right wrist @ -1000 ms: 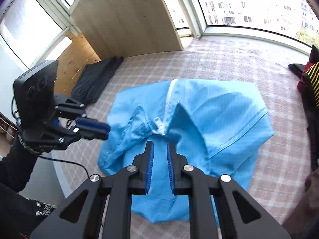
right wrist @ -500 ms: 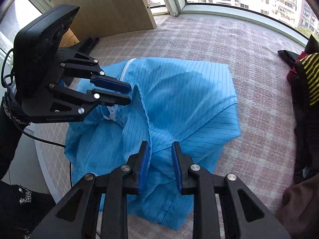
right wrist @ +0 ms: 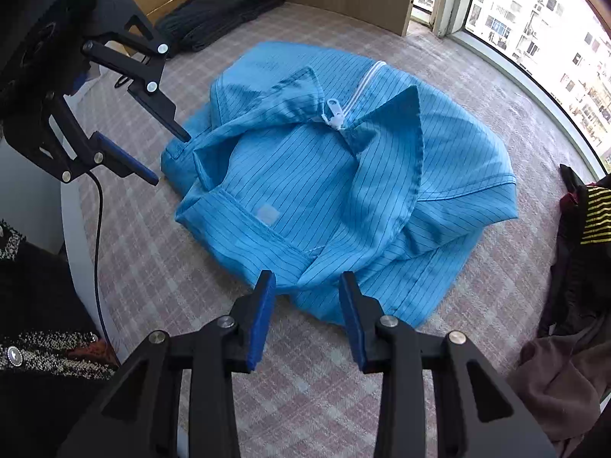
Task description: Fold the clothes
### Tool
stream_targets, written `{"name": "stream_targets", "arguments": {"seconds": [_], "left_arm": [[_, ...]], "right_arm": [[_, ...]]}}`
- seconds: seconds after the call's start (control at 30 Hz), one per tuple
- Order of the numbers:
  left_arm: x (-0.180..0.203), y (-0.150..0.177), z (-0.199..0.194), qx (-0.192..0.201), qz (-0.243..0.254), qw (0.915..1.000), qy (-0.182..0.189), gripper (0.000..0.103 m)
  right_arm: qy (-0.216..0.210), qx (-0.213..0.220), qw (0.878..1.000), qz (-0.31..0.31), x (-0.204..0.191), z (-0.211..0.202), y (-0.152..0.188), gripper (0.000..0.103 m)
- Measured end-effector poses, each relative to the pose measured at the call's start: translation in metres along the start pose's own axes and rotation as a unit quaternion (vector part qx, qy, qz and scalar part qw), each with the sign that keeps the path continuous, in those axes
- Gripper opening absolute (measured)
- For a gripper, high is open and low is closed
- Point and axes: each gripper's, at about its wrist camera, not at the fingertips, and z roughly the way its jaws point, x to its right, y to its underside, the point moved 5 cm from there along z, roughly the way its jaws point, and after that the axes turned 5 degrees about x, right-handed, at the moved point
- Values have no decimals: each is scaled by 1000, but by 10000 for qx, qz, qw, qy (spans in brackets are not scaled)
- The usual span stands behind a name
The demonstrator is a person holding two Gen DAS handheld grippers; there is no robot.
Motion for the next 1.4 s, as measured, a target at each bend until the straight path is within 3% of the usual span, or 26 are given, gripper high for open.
{"name": "stream_targets", "arguments": {"seconds": [0.13,0.33,0.5,0.73,0.83,1.0,1.07,1.13,1.3,1.4], "left_arm": [[4,-10,10,-352,783,9963,92,34],[4,-13,33,-932,1421,9810,934,36],[-14,0,50,-1142,1186,9789,1208,36],[-31,8,48,-1078,918,9810,1324,8],[-38,14,43,-1086,887,9821,1258,4],[-39,38,17,-977,761,9853,1174,3],[-40,39,12,-959,705,9864,1134,3],[-43,41,7,-984,678,9868,1089,3],[-50,56,-9,-985,682,9871,1058,3],[-49,55,-13,-943,677,9871,1100,3]], "right_arm": [[-269,-241,9948,-952,-14,-4,2,34],[-820,-589,9743,-2014,-24,11,-15,34],[-985,-973,9571,-2545,-26,32,-12,34],[-1037,-1321,9471,-2734,-20,45,-9,34],[-974,-1289,9480,-2742,-19,44,-17,32],[-922,-1270,9496,-2712,-18,37,-16,28],[-830,-1130,9476,-2869,-24,30,-19,35],[-799,-1025,9434,-3052,-31,26,-21,41],[-587,-1151,9282,-3490,-40,39,-15,42],[-651,-1278,9257,-3499,-35,48,-14,41]]}}
